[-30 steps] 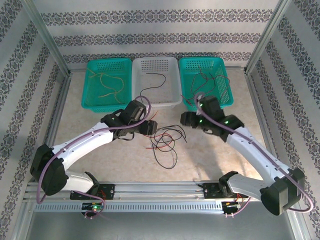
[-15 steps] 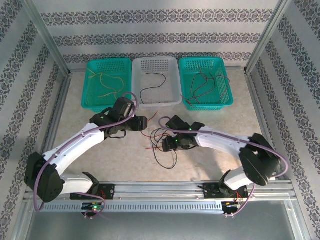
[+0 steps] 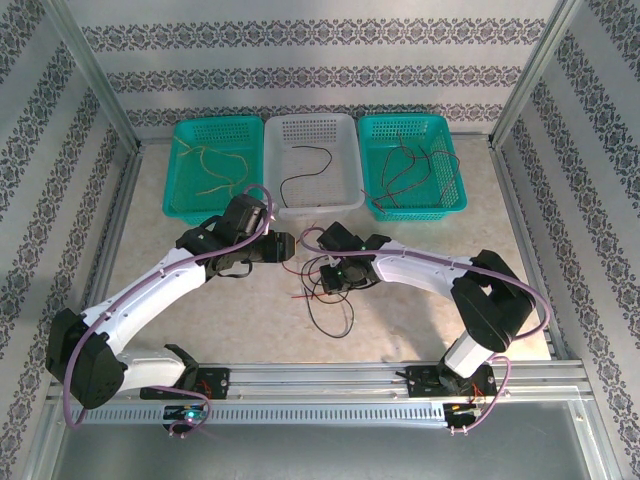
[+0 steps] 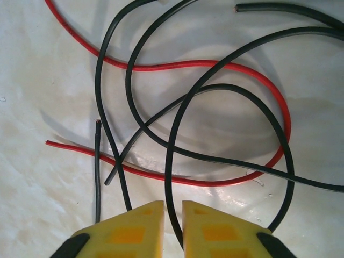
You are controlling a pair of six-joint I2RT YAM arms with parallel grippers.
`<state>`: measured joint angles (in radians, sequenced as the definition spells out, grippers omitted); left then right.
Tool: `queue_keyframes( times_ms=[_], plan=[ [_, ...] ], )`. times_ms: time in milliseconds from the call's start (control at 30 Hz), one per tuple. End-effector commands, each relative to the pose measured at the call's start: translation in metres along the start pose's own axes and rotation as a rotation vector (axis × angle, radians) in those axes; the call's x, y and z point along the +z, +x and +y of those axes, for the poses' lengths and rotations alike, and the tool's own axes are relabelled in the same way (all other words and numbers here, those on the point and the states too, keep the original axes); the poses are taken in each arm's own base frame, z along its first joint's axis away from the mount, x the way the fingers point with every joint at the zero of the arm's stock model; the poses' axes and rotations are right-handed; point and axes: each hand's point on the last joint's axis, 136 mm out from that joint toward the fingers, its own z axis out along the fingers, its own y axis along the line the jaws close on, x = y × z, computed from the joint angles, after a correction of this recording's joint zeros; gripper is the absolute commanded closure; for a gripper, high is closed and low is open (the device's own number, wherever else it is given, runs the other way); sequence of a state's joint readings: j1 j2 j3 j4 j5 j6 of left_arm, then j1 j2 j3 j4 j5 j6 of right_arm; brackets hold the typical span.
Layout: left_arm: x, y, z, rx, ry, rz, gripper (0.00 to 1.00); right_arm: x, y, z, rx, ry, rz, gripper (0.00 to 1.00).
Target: Untangle the cables
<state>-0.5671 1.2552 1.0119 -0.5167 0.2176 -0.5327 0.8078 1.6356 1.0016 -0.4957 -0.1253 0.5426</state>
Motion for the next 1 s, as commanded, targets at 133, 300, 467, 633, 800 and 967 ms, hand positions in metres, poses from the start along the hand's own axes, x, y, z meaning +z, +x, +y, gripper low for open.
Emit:
queue_keyframes(
  times_ms=[133,300,467,633,800,967],
  plan=[
    [-0.018,0.008,-0.001,-0.020,0.029,-0.001,0.51,0.011,0.003,-0.002,-0.036,0.025,0.032,0.70],
    [-0.025,0.018,0.000,-0.029,0.051,0.001,0.50,0.012,0.001,-0.007,-0.030,0.068,0.024,0.95],
    [-0.031,0.020,-0.007,-0.045,0.107,-0.020,0.49,-0.026,-0.009,0.002,-0.035,0.032,-0.081,1.00],
    [-0.035,0.014,-0.030,-0.028,0.186,-0.020,0.49,-0.094,-0.017,0.020,-0.051,-0.062,-0.251,1.00],
    [-0.048,0.000,-0.065,0.000,0.307,-0.054,0.47,-0.150,-0.022,0.028,-0.017,-0.162,-0.394,1.00],
    [-0.055,-0.005,-0.103,0.078,0.439,-0.092,0.45,-0.192,-0.036,0.037,0.038,-0.260,-0.494,1.00]
  ],
)
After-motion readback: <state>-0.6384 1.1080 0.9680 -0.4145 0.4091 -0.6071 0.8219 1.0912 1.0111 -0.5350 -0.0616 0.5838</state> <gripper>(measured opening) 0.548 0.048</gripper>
